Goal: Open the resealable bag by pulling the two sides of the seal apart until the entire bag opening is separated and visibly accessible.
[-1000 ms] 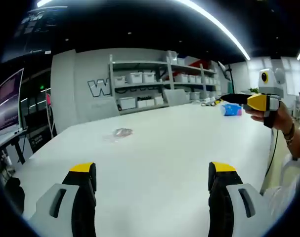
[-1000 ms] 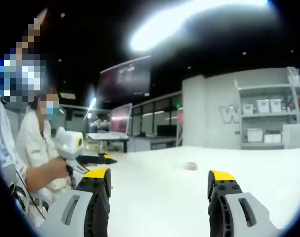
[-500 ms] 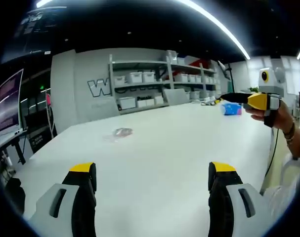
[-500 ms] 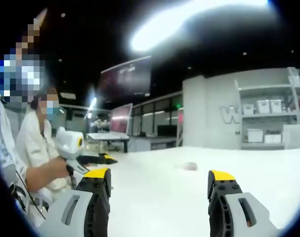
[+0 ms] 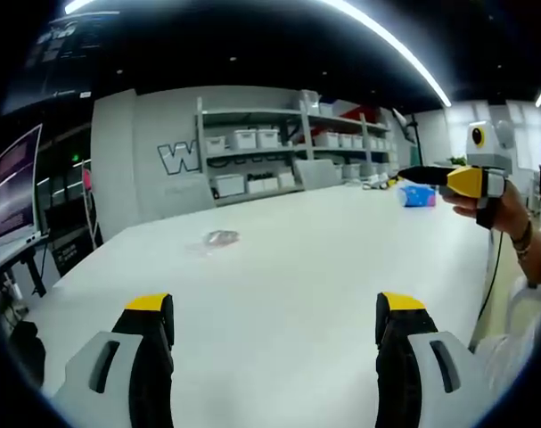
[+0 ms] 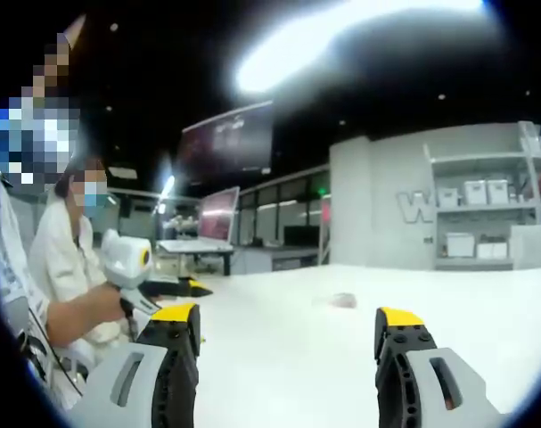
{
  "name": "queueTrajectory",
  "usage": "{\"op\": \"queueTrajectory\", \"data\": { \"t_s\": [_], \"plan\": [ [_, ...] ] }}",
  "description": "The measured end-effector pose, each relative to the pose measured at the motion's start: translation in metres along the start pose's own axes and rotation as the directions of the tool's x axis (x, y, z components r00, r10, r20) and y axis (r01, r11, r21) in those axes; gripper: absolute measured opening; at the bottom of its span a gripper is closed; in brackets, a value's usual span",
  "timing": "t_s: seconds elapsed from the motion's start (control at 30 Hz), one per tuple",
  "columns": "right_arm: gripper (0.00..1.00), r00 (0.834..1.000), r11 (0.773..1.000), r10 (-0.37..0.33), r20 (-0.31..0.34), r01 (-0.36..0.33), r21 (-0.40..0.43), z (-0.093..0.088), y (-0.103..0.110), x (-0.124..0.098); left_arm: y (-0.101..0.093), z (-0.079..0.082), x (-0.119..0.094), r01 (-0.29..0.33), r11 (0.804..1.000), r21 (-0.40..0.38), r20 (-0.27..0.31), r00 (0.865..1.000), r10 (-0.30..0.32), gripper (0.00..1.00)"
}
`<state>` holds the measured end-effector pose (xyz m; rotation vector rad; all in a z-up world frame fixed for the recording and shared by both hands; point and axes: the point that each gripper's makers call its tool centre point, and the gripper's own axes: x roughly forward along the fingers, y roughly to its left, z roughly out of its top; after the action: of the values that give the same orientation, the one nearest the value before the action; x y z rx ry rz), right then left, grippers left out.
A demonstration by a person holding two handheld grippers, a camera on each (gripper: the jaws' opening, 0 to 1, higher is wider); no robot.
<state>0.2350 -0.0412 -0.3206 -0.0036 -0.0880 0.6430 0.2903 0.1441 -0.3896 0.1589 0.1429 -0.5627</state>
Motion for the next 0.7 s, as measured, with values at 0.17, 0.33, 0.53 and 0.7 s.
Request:
{"op": "queueTrajectory", "data": {
  "t_s": [0.17,0.33,0.53,0.7],
  "plan": [
    [0.81,1.0,1.0,0.002,-0.001,-0.002,0.007,-0.0008,-0.0002,0.0002,0.0009,-0.0003,0.0002,-0.001,1.0,-0.001,-0.002,1.0,0.001,0.93],
    [0.8,1.0,1.0,0.004,-0.003,-0.004,0.005,-0.0012,0.0005,0.0003,0.0022,-0.0004,0.0001,-0.003,1.0,-0.001,-0.003,1.0,0.003,0.93],
    [0.8,1.0,1.0,0.004,-0.004,-0.004,0.007,-0.0016,0.0007,0.0003,0.0024,-0.0007,0.0002,-0.003,1.0,0.0,-0.005,1.0,0.003,0.93],
    [0.8,1.0,1.0,0.006,-0.008,-0.006,0.004,-0.0024,0.0012,0.0006,0.0023,-0.0014,0.0002,-0.003,1.0,0.001,-0.008,1.0,0.003,0.93]
  ]
}}
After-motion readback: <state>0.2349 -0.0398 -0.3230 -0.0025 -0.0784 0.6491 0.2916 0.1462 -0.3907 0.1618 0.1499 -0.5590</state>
